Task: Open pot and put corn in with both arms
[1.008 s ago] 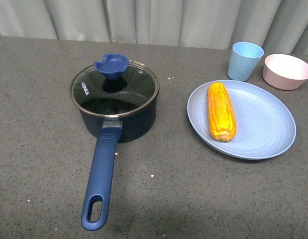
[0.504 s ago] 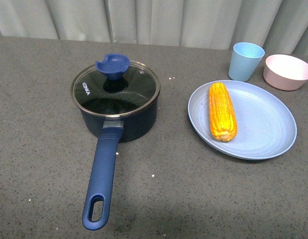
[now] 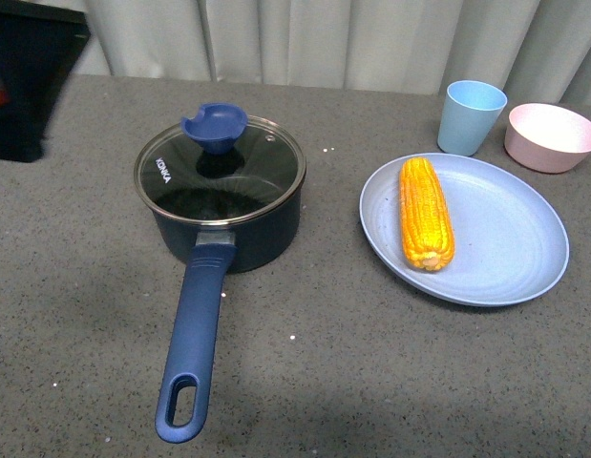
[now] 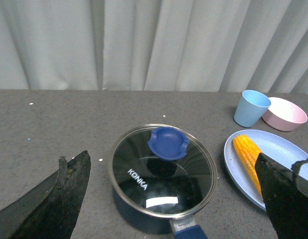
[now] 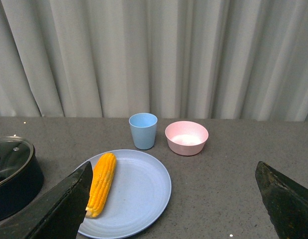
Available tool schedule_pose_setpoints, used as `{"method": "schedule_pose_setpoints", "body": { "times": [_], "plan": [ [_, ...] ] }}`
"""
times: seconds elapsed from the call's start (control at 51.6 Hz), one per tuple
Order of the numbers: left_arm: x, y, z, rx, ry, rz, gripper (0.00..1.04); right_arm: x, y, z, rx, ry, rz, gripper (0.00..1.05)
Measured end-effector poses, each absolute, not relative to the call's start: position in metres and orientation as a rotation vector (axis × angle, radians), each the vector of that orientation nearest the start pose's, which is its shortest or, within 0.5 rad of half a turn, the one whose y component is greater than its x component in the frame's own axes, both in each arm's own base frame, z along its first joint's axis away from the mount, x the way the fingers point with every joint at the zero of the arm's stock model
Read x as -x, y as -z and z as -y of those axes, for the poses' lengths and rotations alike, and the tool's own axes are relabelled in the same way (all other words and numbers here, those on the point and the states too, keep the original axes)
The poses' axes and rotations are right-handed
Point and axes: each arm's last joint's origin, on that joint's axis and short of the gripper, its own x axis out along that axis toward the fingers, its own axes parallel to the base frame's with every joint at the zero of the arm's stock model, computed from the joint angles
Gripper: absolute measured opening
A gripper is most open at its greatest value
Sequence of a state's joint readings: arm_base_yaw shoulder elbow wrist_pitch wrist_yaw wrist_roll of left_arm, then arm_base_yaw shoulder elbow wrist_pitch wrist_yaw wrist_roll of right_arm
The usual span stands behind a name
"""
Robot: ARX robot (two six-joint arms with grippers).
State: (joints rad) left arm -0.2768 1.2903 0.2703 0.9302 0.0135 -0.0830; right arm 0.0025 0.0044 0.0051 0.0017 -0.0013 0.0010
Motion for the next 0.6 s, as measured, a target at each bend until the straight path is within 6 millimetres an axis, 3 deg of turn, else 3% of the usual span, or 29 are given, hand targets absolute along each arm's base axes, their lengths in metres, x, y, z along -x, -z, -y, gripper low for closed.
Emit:
{"method": "schedule_pose_setpoints", "body": {
  "times": [0.33,0.601],
  "plan": [
    [-0.291,-0.147,0.113,0.031,0.315,-0.202,0.98,-0.098,-0.165,0.000,-0.001,-0.004,0.002,0.96],
    [-0.329,-0.125,0.129,-0.049,0.280,-0.243,0.98,-0.098,-0.165,0.000,-0.001,-0.004,0.002,0.96]
  ]
}}
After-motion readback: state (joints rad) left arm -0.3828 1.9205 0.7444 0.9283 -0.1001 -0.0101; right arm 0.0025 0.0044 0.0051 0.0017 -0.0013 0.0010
